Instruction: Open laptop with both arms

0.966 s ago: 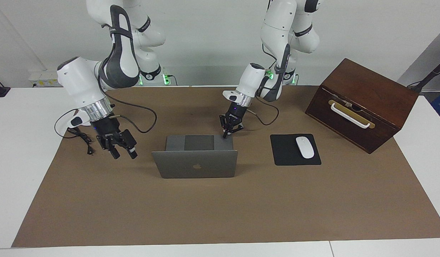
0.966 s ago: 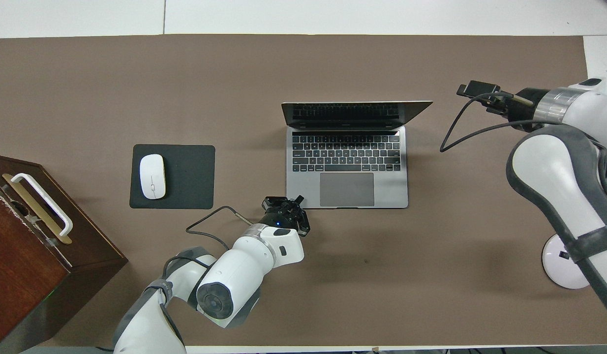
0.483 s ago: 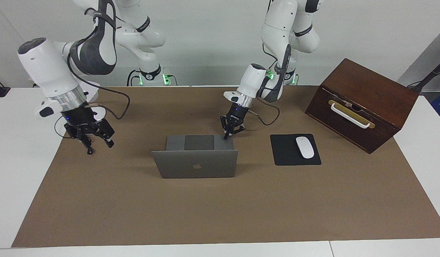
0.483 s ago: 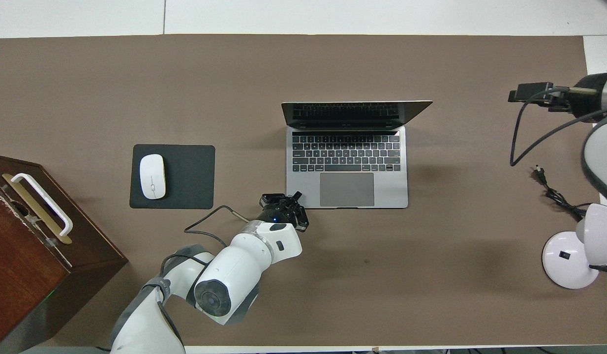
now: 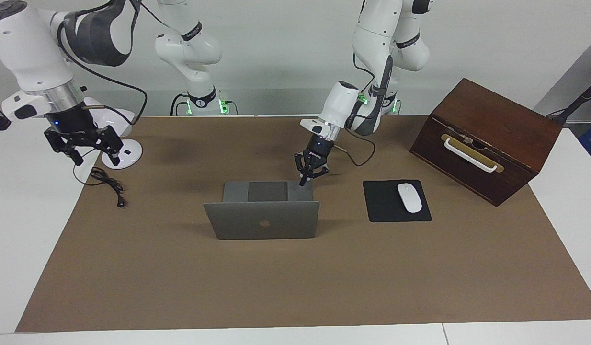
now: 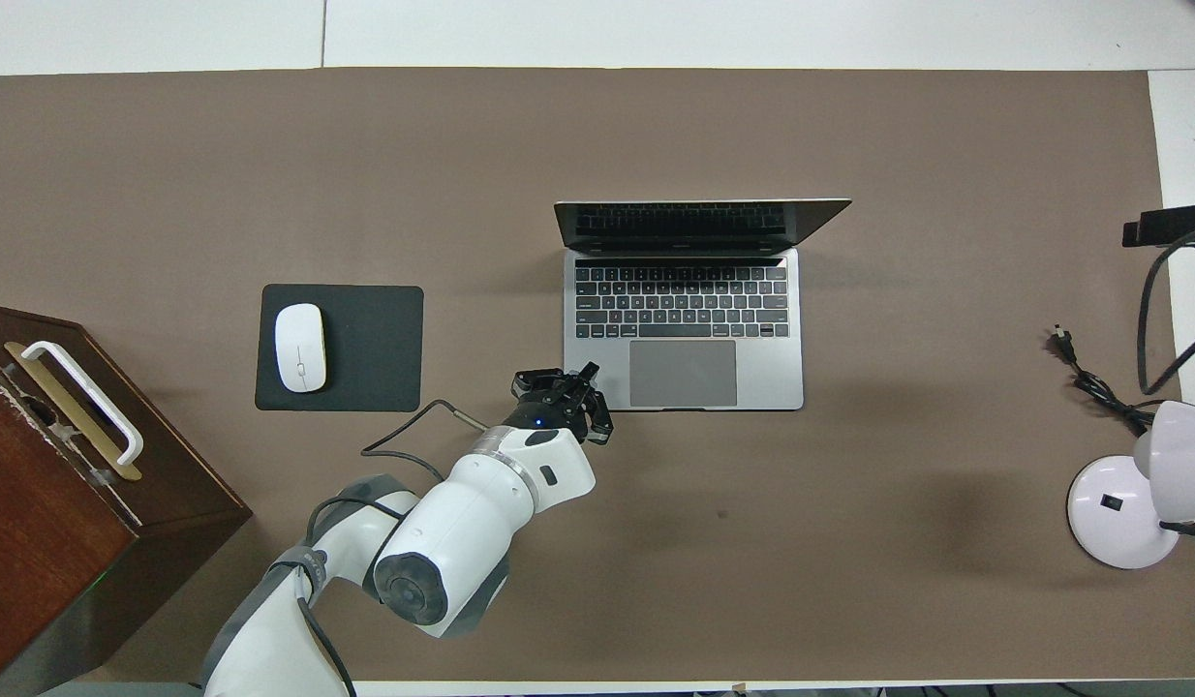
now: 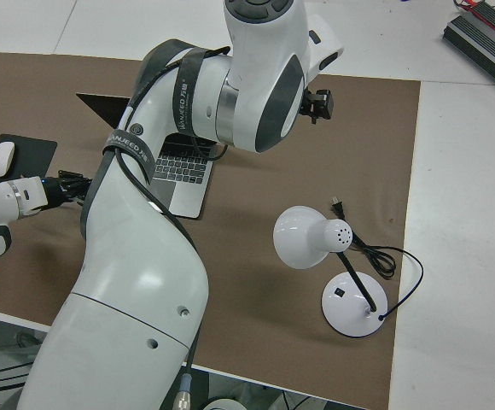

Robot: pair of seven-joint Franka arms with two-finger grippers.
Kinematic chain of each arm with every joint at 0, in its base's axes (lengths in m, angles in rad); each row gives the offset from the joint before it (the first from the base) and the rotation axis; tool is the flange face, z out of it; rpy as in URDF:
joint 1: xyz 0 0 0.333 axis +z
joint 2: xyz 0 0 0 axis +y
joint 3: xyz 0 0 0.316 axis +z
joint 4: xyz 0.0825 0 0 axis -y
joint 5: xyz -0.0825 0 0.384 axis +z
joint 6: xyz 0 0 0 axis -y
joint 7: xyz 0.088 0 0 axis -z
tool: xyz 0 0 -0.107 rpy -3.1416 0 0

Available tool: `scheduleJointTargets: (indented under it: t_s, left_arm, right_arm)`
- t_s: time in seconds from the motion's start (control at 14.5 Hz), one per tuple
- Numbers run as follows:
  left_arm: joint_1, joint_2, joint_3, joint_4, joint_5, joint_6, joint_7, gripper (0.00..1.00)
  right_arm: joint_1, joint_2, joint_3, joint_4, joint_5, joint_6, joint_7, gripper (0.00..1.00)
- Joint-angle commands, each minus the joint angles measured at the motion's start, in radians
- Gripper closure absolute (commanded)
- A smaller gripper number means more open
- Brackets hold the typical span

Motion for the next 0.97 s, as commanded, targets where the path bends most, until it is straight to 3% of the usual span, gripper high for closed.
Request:
scheduleJointTargets:
  t_s: [0.0,0.34,0.69,0.9]
  left_arm:
    - [0.029,-0.082,-0.001,-0.005,-0.004,-0.114,-0.009,1.0]
    - [0.049,-0.2,0.003,-0.005,-0.004,-0.321,-0.009,1.0]
    - [0.081,-0.26,0.006,0.04,-0.004,-0.513,-0.009,1.0]
    - [0.119,-0.29,0.008,0.162,-0.003,-0.768,0.005,1.0]
  right_arm:
    - [-0.015,-0.078,0.01,-0.077,-0.026,-0.028,-0.028,0.0]
    - [-0.001,-0.108,0.014,-0.117,-0.05,-0.009,0.068,0.0]
    - [0.002,-0.082,0.017,-0.007,-0.053,-0.09,0.067,0.0]
    - [0.008,-0.068,0.03,0.062,-0.055,-0.159,0.068,0.0]
